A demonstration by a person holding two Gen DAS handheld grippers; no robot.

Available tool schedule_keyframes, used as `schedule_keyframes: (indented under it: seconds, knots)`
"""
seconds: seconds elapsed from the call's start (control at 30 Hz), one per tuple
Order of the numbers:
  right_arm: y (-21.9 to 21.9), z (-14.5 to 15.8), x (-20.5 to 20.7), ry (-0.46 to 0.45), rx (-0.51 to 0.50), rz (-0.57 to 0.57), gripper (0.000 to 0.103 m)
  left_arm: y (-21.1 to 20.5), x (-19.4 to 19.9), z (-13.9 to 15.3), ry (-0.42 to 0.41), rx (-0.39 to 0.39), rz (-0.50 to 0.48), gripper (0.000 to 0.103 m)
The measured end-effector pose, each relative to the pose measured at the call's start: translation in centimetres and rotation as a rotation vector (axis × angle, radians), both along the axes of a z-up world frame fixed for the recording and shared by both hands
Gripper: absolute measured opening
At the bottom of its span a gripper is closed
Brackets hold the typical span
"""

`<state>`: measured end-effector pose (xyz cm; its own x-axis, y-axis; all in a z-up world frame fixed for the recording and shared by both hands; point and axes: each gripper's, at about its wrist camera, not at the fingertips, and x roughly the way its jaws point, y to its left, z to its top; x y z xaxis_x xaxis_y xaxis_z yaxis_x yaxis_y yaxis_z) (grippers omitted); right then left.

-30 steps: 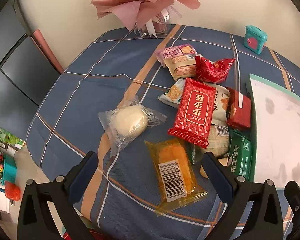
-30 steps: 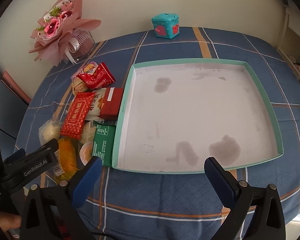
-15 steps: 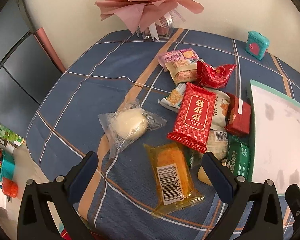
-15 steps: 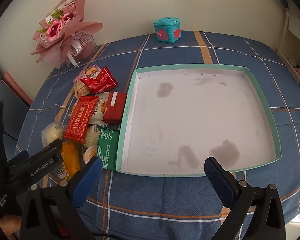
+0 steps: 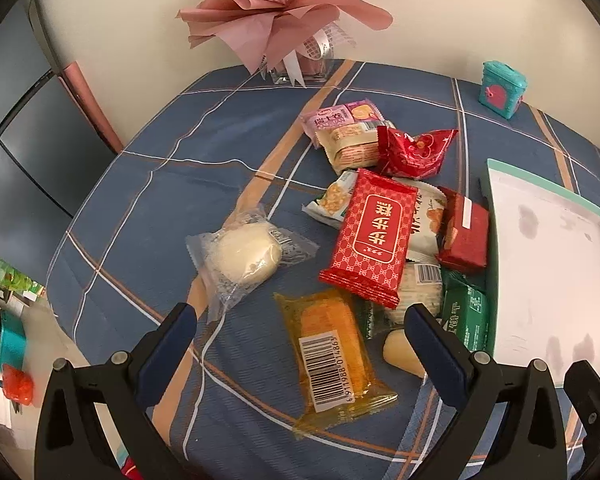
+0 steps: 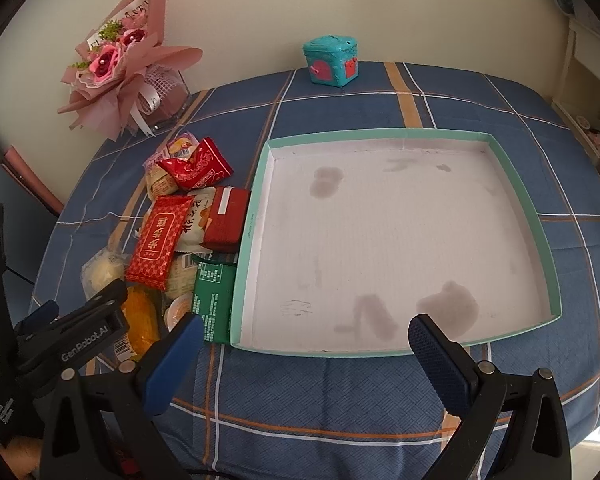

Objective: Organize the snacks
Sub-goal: 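Move both tools toward the snack pile beside the white tray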

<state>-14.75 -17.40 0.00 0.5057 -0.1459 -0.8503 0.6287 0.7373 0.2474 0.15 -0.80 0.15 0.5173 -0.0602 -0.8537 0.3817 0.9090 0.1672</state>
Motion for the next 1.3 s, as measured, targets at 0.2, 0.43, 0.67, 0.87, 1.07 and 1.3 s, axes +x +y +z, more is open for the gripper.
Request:
schedule_keyframes:
  seconds: [0.2, 0.43, 0.67, 0.87, 1.07, 1.3]
  knots:
    - [-0.3, -0.4, 0.1, 0.017, 0.001, -0.021, 0.103, -0.2, 0.0, -0.2, 0.008, -0.005, -0.029, 0.103]
    - [0.3, -0.7, 0.8, 0.065, -0.048, -0.013, 0.103, 0.1, 0.3, -0.3, 0.020, -0.029, -0.039, 0.103]
    - [0.8, -1.3, 1.4, 0.099, -0.069, -0.001, 0.103, 0.5, 0.5, -0.5, 0.035, -0.060, -0.048, 0.103]
    - [0.7, -1.8, 1.7, 0.132, -0.086, -0.011, 0.103, 0.9, 0.7, -0.3, 0.039, -0.104, -0.053, 0.103]
    - [0.6, -2.2, 1.8, 0.150, -0.087, -0.020, 0.103, 1.7, 1.1, -0.2, 0.049, -0.167, -0.034, 0.103]
    - [0.7, -2.0, 1.9, 0.123, -0.089, -0.027, 0.103, 3.1, 2.2, -0.5, 0.052, -0.222, 0.021, 0.103]
